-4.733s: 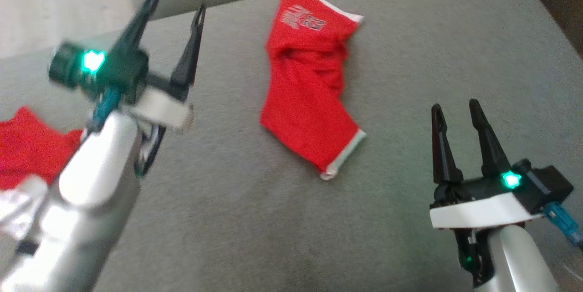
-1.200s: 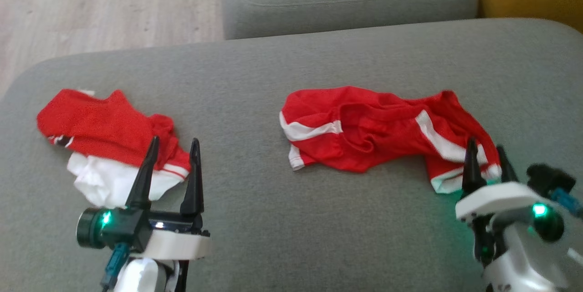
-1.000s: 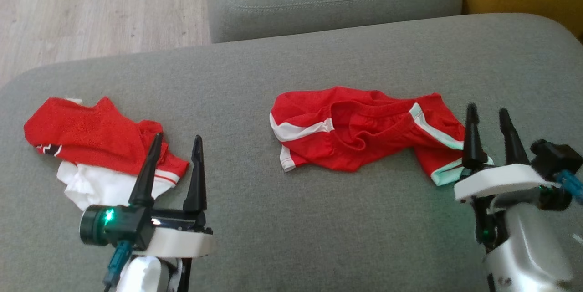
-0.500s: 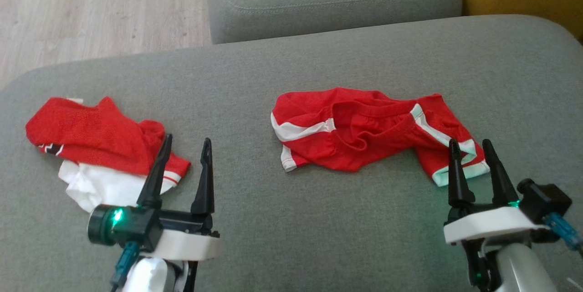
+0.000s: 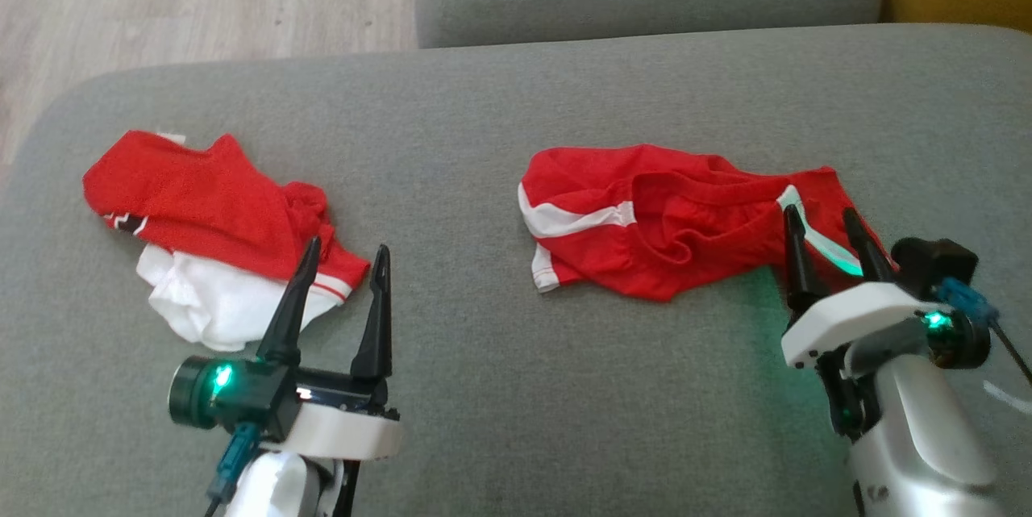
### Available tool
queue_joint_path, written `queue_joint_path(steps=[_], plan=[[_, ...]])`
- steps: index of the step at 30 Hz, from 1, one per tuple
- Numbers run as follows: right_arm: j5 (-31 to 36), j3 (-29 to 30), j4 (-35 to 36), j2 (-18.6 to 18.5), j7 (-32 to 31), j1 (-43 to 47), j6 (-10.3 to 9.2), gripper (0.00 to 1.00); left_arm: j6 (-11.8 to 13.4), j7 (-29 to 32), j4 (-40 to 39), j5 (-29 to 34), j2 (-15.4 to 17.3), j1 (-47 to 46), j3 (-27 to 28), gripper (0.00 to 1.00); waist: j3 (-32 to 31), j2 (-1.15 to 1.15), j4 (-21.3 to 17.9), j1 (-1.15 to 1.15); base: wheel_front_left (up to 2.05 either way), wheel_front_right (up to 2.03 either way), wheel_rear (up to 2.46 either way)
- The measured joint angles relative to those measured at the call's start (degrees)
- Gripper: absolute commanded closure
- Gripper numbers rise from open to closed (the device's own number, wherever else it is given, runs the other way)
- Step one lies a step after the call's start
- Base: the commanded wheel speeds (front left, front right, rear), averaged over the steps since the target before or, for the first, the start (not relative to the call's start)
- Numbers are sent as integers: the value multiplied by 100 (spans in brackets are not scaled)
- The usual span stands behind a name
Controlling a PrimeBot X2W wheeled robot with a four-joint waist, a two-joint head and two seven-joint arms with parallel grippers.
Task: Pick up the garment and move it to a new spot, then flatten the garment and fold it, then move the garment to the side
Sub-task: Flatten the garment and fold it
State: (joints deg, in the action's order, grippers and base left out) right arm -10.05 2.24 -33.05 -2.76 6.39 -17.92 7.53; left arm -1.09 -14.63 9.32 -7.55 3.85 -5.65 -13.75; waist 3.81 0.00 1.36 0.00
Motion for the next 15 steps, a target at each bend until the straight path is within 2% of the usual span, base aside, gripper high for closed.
queue_joint_path(steps=[11, 12, 13, 14, 15], plan=[[68, 245, -1712, -4, -51, -910, 0, 0, -43, 0, 12, 7, -31, -68, -108, 0, 157, 0, 259, 0, 0, 0, 0], [114, 248, -1820, -5, 1, -960, 0, 3, -43, 0, 14, 7, -31, -82, -108, 0, 167, 0, 276, 0, 0, 0, 0], [114, 248, -1922, -5, 49, -1005, 0, 55, -43, 0, 14, 7, -34, -98, -109, 0, 177, 0, 287, 0, 0, 0, 0], [114, 240, -2019, -5, 98, -1048, 0, 100, -43, 0, 13, 7, -35, -108, -107, 0, 187, 0, 292, 0, 0, 0, 0], [113, 225, -2118, -5, 145, -1096, 0, 100, -43, 0, 11, 7, -36, -111, -105, 0, 198, 0, 291, 0, 0, 0, 0]])
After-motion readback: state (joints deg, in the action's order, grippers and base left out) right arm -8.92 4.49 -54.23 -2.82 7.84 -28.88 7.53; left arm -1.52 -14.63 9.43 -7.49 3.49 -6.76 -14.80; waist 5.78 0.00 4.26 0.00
